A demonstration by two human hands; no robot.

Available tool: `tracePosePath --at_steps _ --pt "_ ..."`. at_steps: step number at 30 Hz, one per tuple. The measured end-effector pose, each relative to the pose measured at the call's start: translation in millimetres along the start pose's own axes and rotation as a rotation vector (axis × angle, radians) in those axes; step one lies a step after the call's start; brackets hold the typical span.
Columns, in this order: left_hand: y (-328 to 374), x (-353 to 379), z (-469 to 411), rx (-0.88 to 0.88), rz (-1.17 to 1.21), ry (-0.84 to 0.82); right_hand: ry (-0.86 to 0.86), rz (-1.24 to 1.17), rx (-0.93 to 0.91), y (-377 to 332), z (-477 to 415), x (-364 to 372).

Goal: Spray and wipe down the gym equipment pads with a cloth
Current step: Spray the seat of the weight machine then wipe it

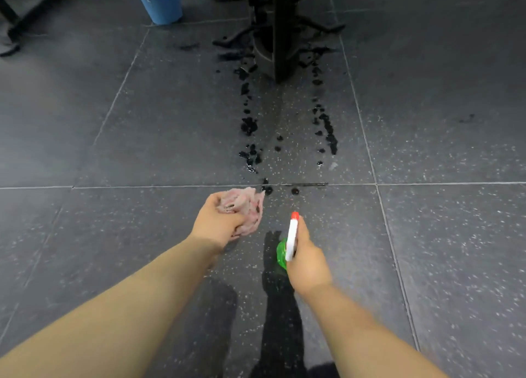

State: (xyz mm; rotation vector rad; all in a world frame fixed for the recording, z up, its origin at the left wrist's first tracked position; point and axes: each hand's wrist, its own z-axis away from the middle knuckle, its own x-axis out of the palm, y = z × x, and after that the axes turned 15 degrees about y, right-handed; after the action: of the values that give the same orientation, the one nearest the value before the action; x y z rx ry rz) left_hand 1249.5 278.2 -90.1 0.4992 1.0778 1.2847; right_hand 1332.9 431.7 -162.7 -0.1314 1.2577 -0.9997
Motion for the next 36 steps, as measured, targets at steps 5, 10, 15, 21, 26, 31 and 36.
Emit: tracePosePath --at_steps 5,10,15,21,26,31,36 --pt "-8.2 13.5 -0.5 0.029 -0.03 -0.008 -0.033 -0.068 0.102 20.2 -3.0 2.9" --pt "40.6 24.0 10.2 0.143 0.015 -0.045 -0.141 0.1 0.247 14.0 -7.4 -41.4" --pt "118.4 39.3 28.9 0.341 0.093 -0.051 0.173 -0.6 0.275 -62.7 -31.7 -141.4" --pt "222.6 42.8 77.7 0.739 0.062 -0.157 0.037 -1.276 0.0 -172.3 -14.1 -255.7" --pt "304.1 -10.1 102.6 1.355 0.226 0.285 0.772 -1.273 -0.37 -212.7 13.5 -338.9" --pt "373.8 -55.3 67.0 1.203 0.098 0.566 1.219 -0.986 -0.591 -273.2 3.1 -396.9" --pt "381.5 -76.3 51.2 1.313 0.007 0.495 1.309 -0.606 -0.692 -301.3 -11.3 -367.0"
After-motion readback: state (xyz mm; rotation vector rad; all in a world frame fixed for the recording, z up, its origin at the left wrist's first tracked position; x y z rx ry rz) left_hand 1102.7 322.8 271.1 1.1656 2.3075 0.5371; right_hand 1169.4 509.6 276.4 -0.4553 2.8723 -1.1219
